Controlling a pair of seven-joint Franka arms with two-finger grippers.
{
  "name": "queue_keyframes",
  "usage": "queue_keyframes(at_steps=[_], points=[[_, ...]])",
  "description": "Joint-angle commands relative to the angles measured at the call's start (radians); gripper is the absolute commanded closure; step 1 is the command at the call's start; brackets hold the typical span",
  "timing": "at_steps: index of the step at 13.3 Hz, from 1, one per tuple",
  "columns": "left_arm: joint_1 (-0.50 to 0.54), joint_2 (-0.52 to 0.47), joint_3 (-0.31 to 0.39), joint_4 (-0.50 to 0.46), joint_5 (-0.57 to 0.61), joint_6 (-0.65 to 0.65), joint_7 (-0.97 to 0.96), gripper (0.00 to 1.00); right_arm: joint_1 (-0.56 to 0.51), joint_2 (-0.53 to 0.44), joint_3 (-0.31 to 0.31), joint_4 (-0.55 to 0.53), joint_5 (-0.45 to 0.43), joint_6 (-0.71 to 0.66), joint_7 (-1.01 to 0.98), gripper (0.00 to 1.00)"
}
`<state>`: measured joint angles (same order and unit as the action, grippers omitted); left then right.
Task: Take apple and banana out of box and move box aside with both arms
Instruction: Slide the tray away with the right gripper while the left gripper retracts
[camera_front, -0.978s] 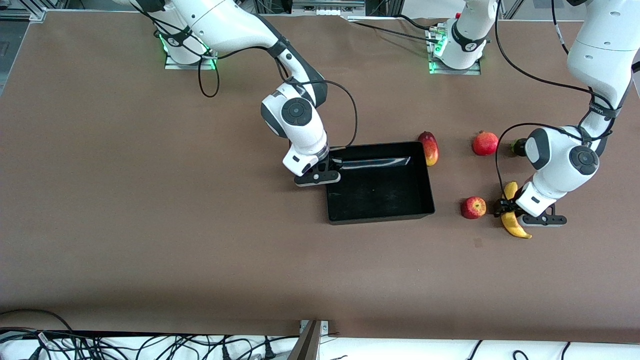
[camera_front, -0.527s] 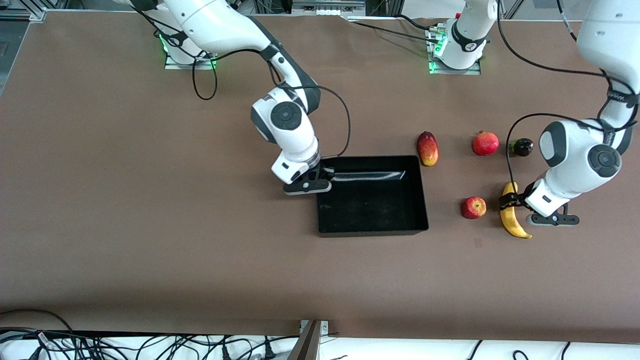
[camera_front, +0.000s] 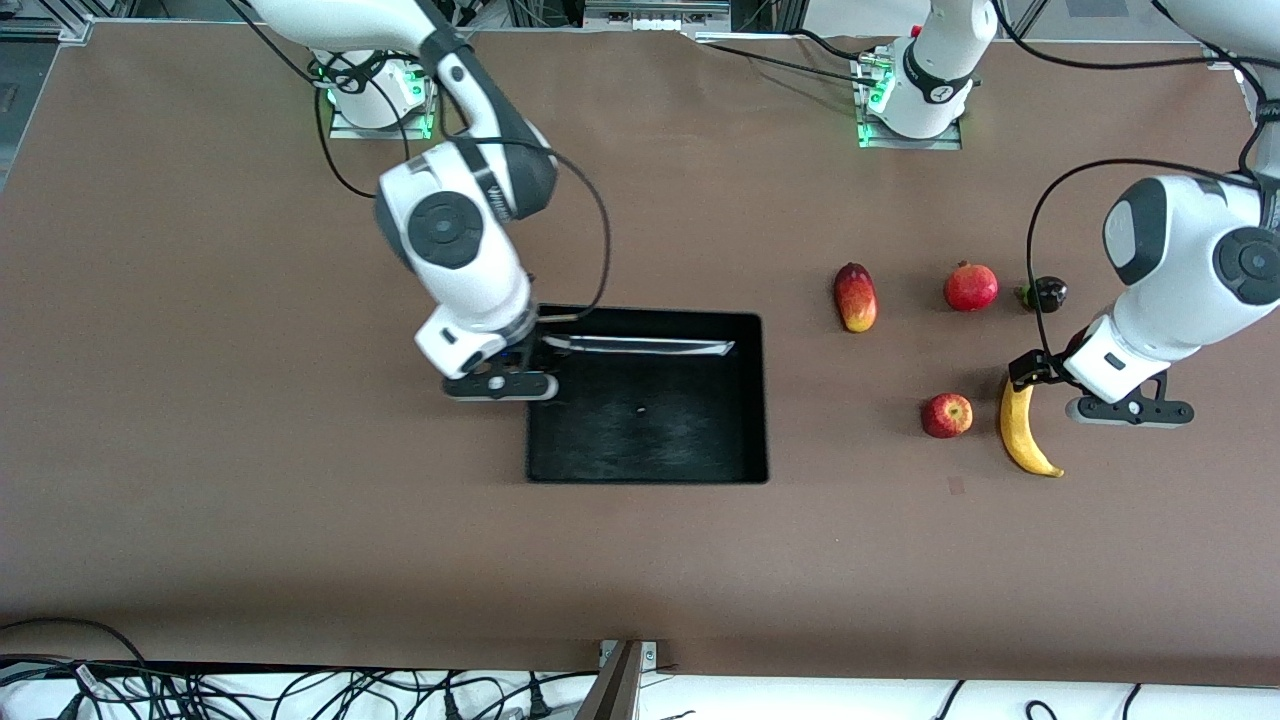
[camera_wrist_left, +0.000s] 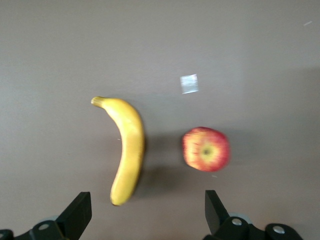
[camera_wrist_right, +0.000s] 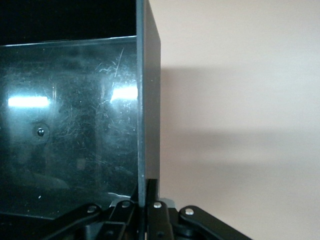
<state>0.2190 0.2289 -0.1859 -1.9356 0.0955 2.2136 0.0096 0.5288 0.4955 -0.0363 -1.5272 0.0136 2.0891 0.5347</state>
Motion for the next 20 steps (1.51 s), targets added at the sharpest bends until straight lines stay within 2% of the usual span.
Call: queue_keyframes(at_steps=[1, 4, 5, 8, 10, 12, 16, 17, 18, 20], points=[[-0.05, -0.104, 0.032, -0.017, -0.057, -0.086, -0.007, 0.0, -0.094, -0.101, -0.02, -0.124, 0.045, 0.011, -0.096, 1.0], [-0.079, -0.178, 0.04, -0.004, -0.057, -0.181, -0.002, 0.0, -0.232, -0.194, -0.028, -0.276, 0.115, 0.017, -0.39, 1.0], [-0.086, -0.18, 0.051, 0.041, -0.057, -0.243, 0.0, 0.0, -0.266, -0.231, -0.048, -0.341, 0.127, 0.037, -0.451, 1.0], [-0.145, -0.18, 0.114, 0.16, -0.06, -0.418, 0.019, 0.0, -0.28, -0.281, -0.18, -0.462, 0.129, 0.104, -0.614, 1.0], [-0.185, -0.178, 0.161, 0.213, -0.088, -0.472, 0.041, 0.0, -0.28, -0.307, -0.247, -0.601, 0.129, 0.259, -0.697, 1.0], [-0.217, -0.172, 0.194, 0.245, -0.105, -0.503, 0.042, 0.0, -0.28, -0.333, -0.264, -0.713, 0.131, 0.388, -0.74, 1.0], [-0.242, -0.171, 0.223, 0.257, -0.105, -0.506, 0.044, 0.0, -0.28, -0.33, -0.266, -0.763, 0.155, 0.448, -0.742, 1.0], [-0.254, -0.171, 0.235, 0.259, -0.105, -0.506, 0.05, 0.0, -0.28, -0.333, -0.266, -0.763, 0.155, 0.441, -0.737, 0.69], [-0.262, -0.172, 0.249, 0.259, -0.105, -0.508, 0.056, 0.0, -0.28, -0.334, -0.277, -0.761, 0.155, 0.431, -0.728, 0.04], [-0.271, -0.172, 0.249, 0.26, -0.112, -0.512, 0.061, 0.0, -0.28, -0.353, -0.287, -0.749, 0.155, 0.367, -0.725, 0.0]])
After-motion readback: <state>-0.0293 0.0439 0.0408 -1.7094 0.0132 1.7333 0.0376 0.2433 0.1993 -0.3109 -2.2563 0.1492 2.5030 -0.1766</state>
